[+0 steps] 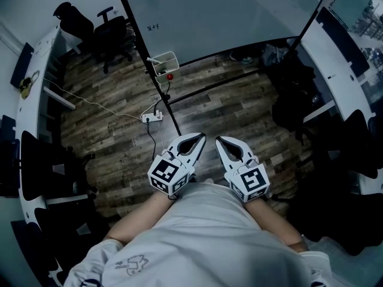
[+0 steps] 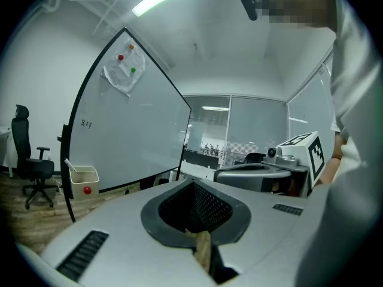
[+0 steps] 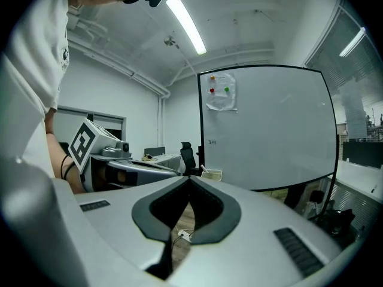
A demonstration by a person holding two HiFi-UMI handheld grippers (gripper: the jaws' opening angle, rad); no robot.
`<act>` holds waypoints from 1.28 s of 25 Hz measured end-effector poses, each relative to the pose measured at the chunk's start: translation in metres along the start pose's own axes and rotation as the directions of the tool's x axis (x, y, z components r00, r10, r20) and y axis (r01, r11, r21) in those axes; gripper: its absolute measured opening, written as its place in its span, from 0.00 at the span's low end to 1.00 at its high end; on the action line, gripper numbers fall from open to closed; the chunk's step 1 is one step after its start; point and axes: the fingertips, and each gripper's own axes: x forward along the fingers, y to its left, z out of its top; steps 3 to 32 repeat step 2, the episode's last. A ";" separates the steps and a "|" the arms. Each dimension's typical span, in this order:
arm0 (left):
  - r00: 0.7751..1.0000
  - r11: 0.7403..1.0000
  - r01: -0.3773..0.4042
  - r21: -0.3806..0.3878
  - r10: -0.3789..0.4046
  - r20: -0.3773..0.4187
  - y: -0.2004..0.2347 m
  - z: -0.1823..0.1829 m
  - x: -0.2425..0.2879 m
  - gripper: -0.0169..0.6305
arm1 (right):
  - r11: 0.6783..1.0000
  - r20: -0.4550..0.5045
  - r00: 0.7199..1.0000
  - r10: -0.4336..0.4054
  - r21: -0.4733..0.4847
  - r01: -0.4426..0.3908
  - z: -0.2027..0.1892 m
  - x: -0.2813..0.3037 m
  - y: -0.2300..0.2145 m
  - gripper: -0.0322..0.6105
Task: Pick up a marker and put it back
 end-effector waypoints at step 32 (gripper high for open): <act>1.000 1.000 -0.004 0.003 0.004 -0.002 0.002 0.001 -0.003 0.03 | 1.000 0.002 1.000 0.008 0.002 -0.008 0.002 0.003 0.003 0.07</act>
